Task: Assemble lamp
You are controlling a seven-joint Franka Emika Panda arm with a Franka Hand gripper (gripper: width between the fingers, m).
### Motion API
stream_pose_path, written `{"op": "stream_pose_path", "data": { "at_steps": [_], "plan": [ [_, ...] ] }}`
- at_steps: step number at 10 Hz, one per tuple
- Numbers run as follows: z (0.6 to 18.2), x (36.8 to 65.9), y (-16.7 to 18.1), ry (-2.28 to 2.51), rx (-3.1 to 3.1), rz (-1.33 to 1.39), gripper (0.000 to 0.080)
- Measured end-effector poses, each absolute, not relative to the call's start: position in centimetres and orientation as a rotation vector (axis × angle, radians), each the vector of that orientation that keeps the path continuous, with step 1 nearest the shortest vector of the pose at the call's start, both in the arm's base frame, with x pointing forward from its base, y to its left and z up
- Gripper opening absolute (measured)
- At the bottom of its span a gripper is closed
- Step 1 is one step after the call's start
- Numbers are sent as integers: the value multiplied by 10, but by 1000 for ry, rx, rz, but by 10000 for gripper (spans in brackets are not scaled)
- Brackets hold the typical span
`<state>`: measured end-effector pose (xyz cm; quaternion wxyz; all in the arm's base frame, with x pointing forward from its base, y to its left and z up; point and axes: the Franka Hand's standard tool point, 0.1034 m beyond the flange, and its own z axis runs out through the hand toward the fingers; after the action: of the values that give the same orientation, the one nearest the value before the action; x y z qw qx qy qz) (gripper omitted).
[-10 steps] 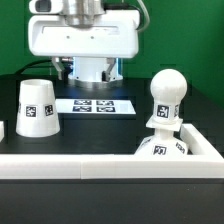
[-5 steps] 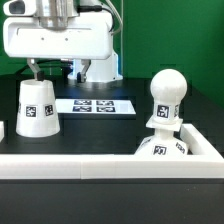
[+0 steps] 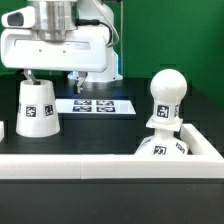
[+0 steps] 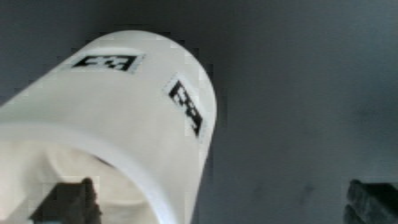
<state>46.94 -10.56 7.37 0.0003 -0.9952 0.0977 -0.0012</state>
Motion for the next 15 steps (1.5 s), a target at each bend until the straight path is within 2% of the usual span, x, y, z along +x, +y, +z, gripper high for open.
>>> {"op": "stream_pose_path", "data": {
  "at_steps": [1,2,3,4,5,6,7,9,12,13,15],
  "plan": [
    [72,470,-104,300,-3127,1,671],
    [73,471,-103,298,-3127,-3,486],
    [72,471,-103,296,-3128,-1,486],
    [71,471,-102,292,-3129,4,304],
    [70,470,-101,289,-3129,8,164],
    [70,472,-96,284,-3129,5,164],
    [70,475,-89,276,-3129,-1,42],
    [70,482,-71,280,-3129,-10,42],
    [71,491,-18,356,-3112,-13,42],
    [77,494,6,398,-3096,8,42],
    [108,507,38,428,-3065,41,42]
  ]
}}
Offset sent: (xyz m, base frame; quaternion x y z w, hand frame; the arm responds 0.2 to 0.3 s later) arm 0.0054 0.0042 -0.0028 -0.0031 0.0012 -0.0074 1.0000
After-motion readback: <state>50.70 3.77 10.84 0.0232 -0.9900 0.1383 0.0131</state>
